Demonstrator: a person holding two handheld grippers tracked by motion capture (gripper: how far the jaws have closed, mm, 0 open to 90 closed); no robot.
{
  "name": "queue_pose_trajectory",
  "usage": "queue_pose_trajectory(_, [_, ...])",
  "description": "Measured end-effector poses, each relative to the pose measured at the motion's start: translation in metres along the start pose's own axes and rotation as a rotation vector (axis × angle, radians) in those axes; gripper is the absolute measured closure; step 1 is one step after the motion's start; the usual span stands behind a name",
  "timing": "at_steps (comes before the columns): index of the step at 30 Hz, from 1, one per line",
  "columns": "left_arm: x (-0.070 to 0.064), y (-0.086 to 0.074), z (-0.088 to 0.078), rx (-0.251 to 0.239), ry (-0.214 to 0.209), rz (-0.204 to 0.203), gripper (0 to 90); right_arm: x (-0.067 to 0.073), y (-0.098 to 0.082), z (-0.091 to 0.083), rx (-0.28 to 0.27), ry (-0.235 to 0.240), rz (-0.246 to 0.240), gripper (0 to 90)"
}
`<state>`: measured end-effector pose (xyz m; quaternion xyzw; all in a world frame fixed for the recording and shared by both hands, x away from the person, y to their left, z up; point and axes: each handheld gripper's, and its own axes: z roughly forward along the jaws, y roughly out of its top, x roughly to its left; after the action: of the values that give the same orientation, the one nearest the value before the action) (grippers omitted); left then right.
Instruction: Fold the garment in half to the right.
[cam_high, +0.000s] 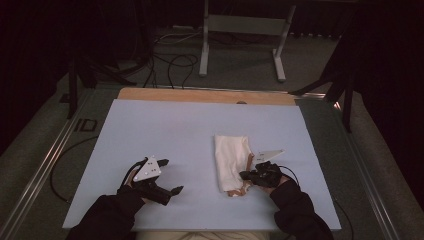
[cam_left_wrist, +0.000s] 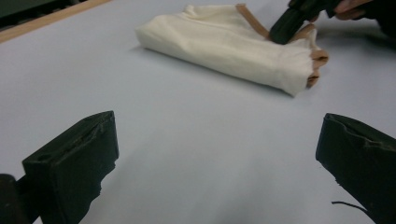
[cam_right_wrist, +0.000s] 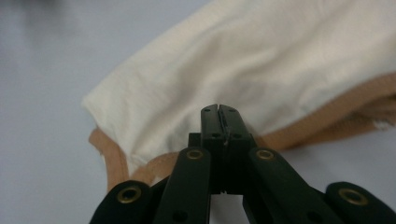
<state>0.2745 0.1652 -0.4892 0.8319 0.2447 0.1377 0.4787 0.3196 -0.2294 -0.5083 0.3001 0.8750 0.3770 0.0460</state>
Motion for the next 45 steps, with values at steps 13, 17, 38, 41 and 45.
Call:
queue_pose_trajectory(13, [0.003, -0.015, -0.007, 0.005, 0.024, -0.026, 0.2, -0.009, -0.008, -0.009, -0.010, -0.045, 0.018, 90.0])
queue_pose_trajectory(17, [0.003, -0.018, -0.009, -0.004, 0.029, -0.037, 0.2, -0.013, 0.007, -0.020, -0.047, -0.104, -0.009, 90.0])
queue_pose_trajectory(38, [0.006, -0.026, -0.012, -0.037, 0.057, -0.061, 0.2, -0.041, 0.022, -0.002, -0.065, -0.152, 0.029, 90.0])
queue_pose_trajectory(41, [0.007, -0.026, -0.012, -0.037, 0.057, -0.061, 0.2, -0.052, 0.020, 0.001, -0.056, -0.174, 0.042, 90.0])
queue_pose_trajectory(45, [0.007, -0.026, -0.012, -0.038, 0.056, -0.063, 0.2, -0.062, 0.017, 0.008, -0.036, -0.182, 0.073, 90.0])
